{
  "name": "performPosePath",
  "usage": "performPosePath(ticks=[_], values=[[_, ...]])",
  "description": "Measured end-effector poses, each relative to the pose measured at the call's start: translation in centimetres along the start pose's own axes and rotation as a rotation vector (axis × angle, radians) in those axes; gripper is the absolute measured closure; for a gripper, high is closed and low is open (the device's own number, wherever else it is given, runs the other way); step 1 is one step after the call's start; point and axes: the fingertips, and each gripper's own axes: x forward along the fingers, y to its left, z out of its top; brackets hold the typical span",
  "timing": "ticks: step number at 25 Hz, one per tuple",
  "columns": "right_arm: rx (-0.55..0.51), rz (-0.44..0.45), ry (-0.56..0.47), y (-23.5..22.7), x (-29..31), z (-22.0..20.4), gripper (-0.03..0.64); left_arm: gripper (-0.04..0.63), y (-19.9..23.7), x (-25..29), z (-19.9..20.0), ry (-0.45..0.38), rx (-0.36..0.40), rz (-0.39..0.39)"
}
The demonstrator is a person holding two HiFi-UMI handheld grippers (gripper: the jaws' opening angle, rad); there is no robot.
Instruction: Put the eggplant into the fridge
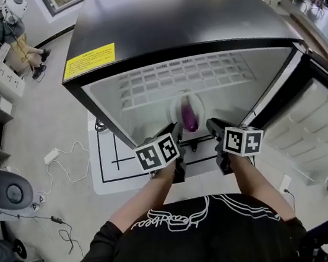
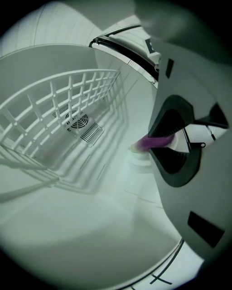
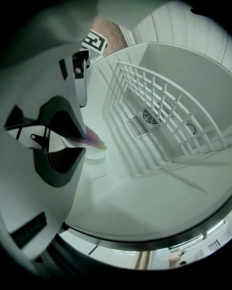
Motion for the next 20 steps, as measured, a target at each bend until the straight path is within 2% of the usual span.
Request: performPosePath(ticks=[2, 3, 6, 9, 10, 14, 16, 20], values=[[-0.012, 0.045, -0.012, 1.2, -1.6, -0.5, 0.555, 0.573, -1.0, -1.2, -0.6, 0.0, 0.035, -0.012], [-0.023, 0.066, -0.019, 1.7, -2.5, -0.6, 0.555, 0.586, -1.8, -1.8, -0.8, -0.002, 0.053, -0.028], [-0.06, 0.13, -0.031, 3.4, -5.1, -1.1, 0.566, 0.586, -4.2, -3.8, -1.5, -0.012, 0.112, -0.075], [-0.081, 0.207, -0.028, 5.0, -7.7, -2.5, 0.581, 0.586, -6.2, -5.7, -3.2, -0.002, 0.171, -0.085], [-0.087, 0.229, -0.03, 5.5, -8.8, -3.1, 0.604, 0.586, -7.0, -6.5, -4.0, 0.003, 0.192, -0.091], [-0.131, 0.277, -0.028, 7.3, -13.4, -5.6, 0.604, 0.587, -10.3, -9.8, -7.2, 0.006, 0.308, -0.116], [-0.154, 0.301, -0.032, 8.0, -15.7, -6.5, 0.604, 0.587, -11.7, -11.5, -8.6, 0.009, 0.326, -0.144], [-0.169, 0.352, -0.031, 9.5, -20.3, -8.3, 0.604, 0.588, -15.0, -15.3, -11.0, -0.016, 0.307, -0.237]])
